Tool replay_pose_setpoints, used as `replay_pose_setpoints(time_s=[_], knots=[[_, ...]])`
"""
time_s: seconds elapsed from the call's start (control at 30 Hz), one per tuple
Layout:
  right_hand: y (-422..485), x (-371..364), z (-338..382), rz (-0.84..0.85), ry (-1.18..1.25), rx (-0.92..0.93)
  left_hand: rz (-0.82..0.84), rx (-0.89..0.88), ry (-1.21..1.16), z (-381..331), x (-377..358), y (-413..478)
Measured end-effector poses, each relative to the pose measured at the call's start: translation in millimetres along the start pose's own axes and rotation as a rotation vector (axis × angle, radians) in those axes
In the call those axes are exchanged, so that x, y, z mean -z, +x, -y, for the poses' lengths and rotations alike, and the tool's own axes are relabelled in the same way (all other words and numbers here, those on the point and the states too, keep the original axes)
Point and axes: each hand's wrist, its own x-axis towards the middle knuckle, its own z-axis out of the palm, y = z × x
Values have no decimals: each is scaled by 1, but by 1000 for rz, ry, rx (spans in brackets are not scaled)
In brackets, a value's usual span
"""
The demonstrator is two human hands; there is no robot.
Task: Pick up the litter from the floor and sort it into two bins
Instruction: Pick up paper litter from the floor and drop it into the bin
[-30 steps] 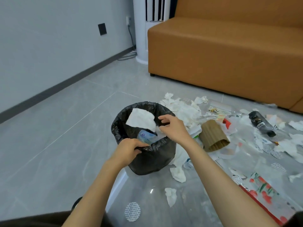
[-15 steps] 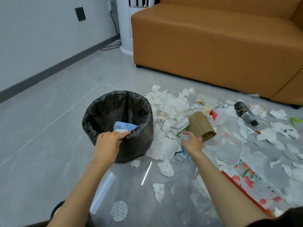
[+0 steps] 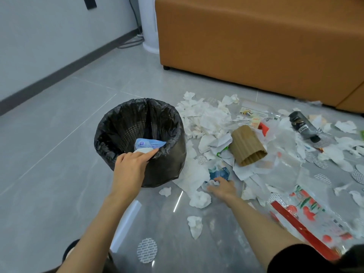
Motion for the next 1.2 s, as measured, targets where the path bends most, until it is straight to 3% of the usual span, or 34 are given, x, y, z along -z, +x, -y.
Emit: replay_pose_setpoints(time_s=[0.1,0.27,0.43,0.63,0.83,0.97,1.07,1.2], knots=[[3,-7,-8,-99,-12,102,17,17,-1,0,0,0],[-10,11,7,-447,222,38,87,84,-22,-3,3,0],[-44,52,65,-557,487,374,194,135,-9,-6,5,-4],[-84,72,145,-272,372,714,282,122,-92,-5,14,-10],[-107,62,164,-47,145,788,379,86,-123,8,20,-13],[-112,63,157,-15,224,864,335,65,-100,6,24,-13],[-108,69,142,-120,337,810,327,149,-48,6,17,-12],[-83,72,99,-141,333,540,264,228,49,5,8,-11]])
